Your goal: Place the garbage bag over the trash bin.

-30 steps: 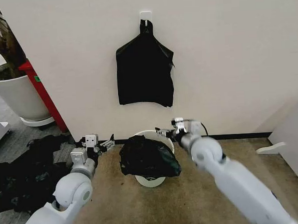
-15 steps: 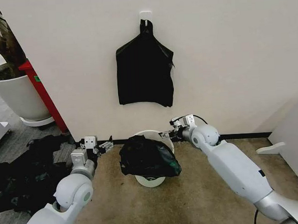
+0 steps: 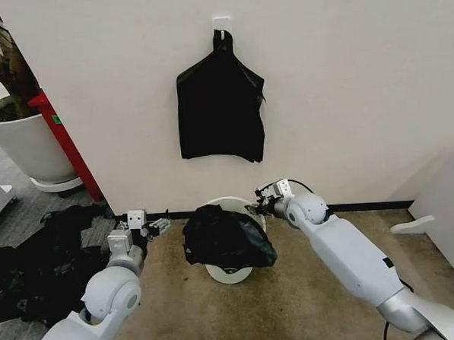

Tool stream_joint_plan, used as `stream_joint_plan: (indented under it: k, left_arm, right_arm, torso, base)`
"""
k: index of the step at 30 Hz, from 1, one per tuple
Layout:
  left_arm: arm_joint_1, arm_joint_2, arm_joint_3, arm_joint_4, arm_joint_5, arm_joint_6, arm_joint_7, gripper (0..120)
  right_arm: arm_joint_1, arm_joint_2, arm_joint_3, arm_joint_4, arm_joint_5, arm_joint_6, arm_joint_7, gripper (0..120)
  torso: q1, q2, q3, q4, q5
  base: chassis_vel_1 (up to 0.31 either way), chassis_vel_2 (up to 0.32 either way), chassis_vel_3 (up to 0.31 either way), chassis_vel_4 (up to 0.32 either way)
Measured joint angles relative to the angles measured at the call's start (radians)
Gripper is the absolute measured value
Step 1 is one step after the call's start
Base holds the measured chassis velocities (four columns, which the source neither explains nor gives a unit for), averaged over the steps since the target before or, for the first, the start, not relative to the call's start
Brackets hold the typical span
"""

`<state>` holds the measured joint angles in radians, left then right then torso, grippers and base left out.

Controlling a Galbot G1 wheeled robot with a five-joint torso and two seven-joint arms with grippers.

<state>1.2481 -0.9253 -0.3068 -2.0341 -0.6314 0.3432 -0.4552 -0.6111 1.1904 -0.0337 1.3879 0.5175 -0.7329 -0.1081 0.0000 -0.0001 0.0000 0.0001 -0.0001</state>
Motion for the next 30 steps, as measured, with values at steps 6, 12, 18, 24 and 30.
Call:
stream_joint_plan:
  k: [6,12,18,24,30]
  left_arm:
    - [-0.006,-0.004,0.013,0.001,0.001,-0.003,-0.005,100]
    - [-0.010,-0.009,0.029,0.004,0.007,-0.007,-0.009,100]
    - [-0.016,-0.008,0.047,0.014,0.010,-0.014,-0.011,100]
    - [-0.015,-0.016,0.074,0.018,0.022,-0.021,-0.013,100]
    - [0.007,-0.031,0.077,0.000,0.031,-0.024,-0.013,100]
  right_arm:
    - [-0.056,-0.007,0.009,0.066,0.073,0.010,0.097,7]
    - [-0.157,-0.021,0.008,0.187,0.272,0.149,0.415,4]
    - [-0.342,-0.017,0.023,0.344,0.412,0.351,0.691,4]
    - [-0.522,0.028,0.037,0.515,0.457,0.490,0.919,4]
    - [-0.598,0.102,0.033,0.583,0.433,0.605,1.076,4]
  torso:
    - [0.000,0.000,0.000,-0.0001,0.0000]
    - [0.000,0.000,0.000,0.0000,-0.0001]
    - [0.000,0.000,0.000,-0.0007,0.0000]
    - [0.000,0.000,0.000,-0.0002,0.0000]
    - [0.000,0.000,0.000,0.0000,-0.0001]
  base:
    - [0.000,0.000,0.000,0.000]
    - [0.000,0.000,0.000,0.000]
    - [0.000,0.000,0.000,0.000]
    - [0.000,0.000,0.000,0.000]
    - [0.000,0.000,0.000,0.000]
